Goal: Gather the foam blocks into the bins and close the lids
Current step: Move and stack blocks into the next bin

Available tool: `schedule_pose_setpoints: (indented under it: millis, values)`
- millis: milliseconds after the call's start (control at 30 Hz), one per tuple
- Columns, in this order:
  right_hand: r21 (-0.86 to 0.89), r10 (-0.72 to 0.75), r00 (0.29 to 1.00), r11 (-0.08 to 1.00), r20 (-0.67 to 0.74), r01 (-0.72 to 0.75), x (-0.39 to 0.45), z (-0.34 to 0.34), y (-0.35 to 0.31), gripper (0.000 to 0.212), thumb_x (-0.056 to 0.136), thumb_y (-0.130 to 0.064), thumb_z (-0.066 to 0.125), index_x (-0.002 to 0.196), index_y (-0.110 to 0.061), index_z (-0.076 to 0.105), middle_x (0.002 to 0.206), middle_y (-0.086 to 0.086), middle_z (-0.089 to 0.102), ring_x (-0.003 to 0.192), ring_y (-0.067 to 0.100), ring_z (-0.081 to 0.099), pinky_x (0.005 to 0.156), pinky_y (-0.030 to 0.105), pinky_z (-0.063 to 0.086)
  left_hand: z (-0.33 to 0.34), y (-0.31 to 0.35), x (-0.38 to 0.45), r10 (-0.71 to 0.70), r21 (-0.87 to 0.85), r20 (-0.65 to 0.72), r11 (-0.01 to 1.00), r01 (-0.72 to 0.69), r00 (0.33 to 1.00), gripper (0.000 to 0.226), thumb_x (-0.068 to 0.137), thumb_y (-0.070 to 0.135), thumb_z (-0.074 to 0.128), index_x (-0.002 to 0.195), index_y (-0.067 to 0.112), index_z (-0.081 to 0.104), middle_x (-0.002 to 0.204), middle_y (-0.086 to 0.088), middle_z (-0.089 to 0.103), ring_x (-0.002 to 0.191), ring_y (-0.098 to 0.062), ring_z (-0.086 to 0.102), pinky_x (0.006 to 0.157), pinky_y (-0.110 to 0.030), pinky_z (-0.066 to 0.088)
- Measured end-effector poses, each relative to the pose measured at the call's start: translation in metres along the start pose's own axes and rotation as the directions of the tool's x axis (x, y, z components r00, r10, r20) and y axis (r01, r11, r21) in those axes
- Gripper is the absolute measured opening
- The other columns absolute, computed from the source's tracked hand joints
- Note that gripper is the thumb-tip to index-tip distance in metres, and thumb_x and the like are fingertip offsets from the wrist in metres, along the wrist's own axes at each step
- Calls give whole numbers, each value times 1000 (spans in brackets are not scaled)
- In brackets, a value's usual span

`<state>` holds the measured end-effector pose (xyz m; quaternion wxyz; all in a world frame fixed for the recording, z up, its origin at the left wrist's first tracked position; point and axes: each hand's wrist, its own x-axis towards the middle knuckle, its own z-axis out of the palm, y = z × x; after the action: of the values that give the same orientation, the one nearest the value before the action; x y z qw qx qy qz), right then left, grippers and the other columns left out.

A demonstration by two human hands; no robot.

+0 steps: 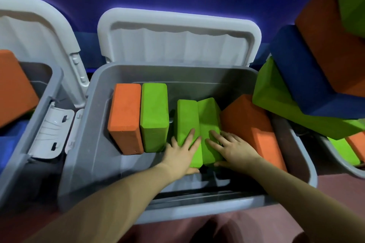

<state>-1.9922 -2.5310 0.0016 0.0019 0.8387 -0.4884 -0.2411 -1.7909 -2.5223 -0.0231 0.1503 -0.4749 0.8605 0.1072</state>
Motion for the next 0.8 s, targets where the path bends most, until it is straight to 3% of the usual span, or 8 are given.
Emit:
schedule_pose_setpoints:
  millis: [133, 200, 267, 333, 433, 600, 733, 800]
  values:
    - [46, 4, 997, 999, -71, 0, 5, 13, -1, 86, 37, -60, 89, 110, -17, 73, 117, 14, 68, 89, 32, 71, 71, 39, 58, -8, -6, -7, 41, -69, -41, 997, -44, 998, 86, 95, 55, 40, 152, 15, -11, 157, -9, -22, 130, -45, 33, 107, -48, 35]
    - [14, -43, 988, 999, -148, 46, 3, 12, -1, 69, 50, -49, 88, 108, -15, 74, 116, 15, 68, 89, 33, 71, 71, 39, 58, -19, -7, -11, 50, -83, -88, 995, -57, 995, 79, 97, 53, 35, 153, 16, -6, 159, -6, -16, 131, -43, 34, 109, -47, 32]
    - [-6, -76, 971, 997, -225, 77, -1, 9, 4, 37, 75, -31, 63, 106, -14, 74, 114, 11, 70, 88, 32, 71, 71, 36, 58, -29, -10, -17, 49, -98, -114, 993, -60, 992, 76, 97, 54, 33, 153, 19, -4, 160, -2, -13, 132, -41, 35, 111, -46, 30]
    - [-15, -80, 981, 997, -179, 79, -3, 10, 6, 46, 77, -30, 39, 103, -16, 75, 112, 5, 71, 87, 29, 72, 71, 34, 58, -33, -12, -25, 58, -114, -99, 991, -70, 993, 75, 97, 54, 33, 153, 21, -4, 160, 2, -13, 133, -39, 33, 112, -44, 28]
    - [-28, -73, 994, 997, -86, 71, -6, 8, 3, 65, 76, -60, 34, 110, -22, 73, 117, 2, 69, 89, 27, 72, 76, 38, 57, -35, -17, -37, 78, -82, -61, 993, -83, 995, 74, 97, 53, 32, 153, 23, -6, 157, 6, -21, 139, -38, 25, 114, -43, 24]
    - [-45, 6, 999, 999, 39, -4, 10, 1, -2, 101, 32, -84, 71, 116, -27, 68, 116, 7, 66, 86, 37, 67, 84, 47, 55, -40, -33, -45, 38, -174, -98, 983, -55, 994, 74, 96, 54, 36, 153, 26, -3, 159, 8, -15, 137, -36, 29, 114, -42, 25]
    - [-123, 19, 995, 992, 97, -6, 14, -11, -16, 94, 65, -69, 70, 141, -22, 41, 154, 28, 20, 135, 51, 30, 115, 53, 19, -30, -34, -47, 83, -121, -104, 988, -95, 991, 74, 96, 52, 36, 153, 23, -2, 151, 8, -25, 140, -38, 25, 115, -42, 22]
    - [-122, 48, 998, 992, 43, -42, 14, -7, -18, 98, 47, -69, 82, 129, -18, 59, 140, 33, 42, 118, 55, 49, 100, 56, 41, -27, -34, -47, 75, -107, -79, 991, -84, 994, 74, 97, 52, 34, 152, 24, -5, 150, 8, -27, 142, -37, 20, 116, -41, 19]
